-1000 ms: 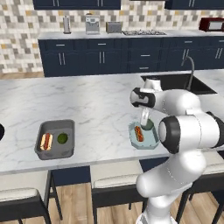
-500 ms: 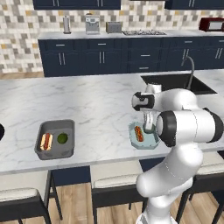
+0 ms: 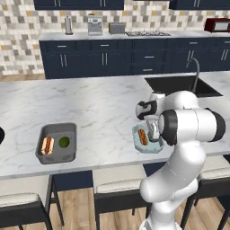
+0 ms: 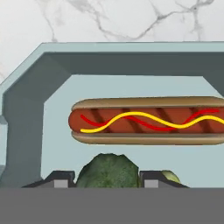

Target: Place one cooked food and one vegetable from the large plate to each tupperware container.

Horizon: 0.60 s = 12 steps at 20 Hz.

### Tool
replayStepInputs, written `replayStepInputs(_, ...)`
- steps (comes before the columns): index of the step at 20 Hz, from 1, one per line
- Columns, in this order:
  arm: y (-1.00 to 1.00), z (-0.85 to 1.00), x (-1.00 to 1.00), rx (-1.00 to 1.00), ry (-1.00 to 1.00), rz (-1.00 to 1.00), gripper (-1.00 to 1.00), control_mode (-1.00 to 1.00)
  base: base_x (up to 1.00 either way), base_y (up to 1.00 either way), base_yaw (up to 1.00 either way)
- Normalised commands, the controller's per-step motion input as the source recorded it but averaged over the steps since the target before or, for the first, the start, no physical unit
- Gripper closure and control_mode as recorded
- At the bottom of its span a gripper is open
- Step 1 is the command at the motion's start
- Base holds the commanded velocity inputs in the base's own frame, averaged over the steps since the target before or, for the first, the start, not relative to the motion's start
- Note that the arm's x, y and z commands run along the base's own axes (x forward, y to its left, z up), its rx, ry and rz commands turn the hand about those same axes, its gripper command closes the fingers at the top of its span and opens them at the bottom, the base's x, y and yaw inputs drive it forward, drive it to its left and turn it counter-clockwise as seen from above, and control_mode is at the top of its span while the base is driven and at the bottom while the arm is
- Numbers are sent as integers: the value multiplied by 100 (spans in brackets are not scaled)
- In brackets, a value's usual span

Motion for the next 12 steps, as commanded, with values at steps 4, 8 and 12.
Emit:
replayStepInputs(4,0,-36,0,-1,0,11,-100,-100,0,0,0)
replayStepInputs(8,0,1,0,0,-4,5,-100,-100,0,0,0)
replayStepInputs(12,0,21,-12,0,-8,2,-100,-100,0,0,0)
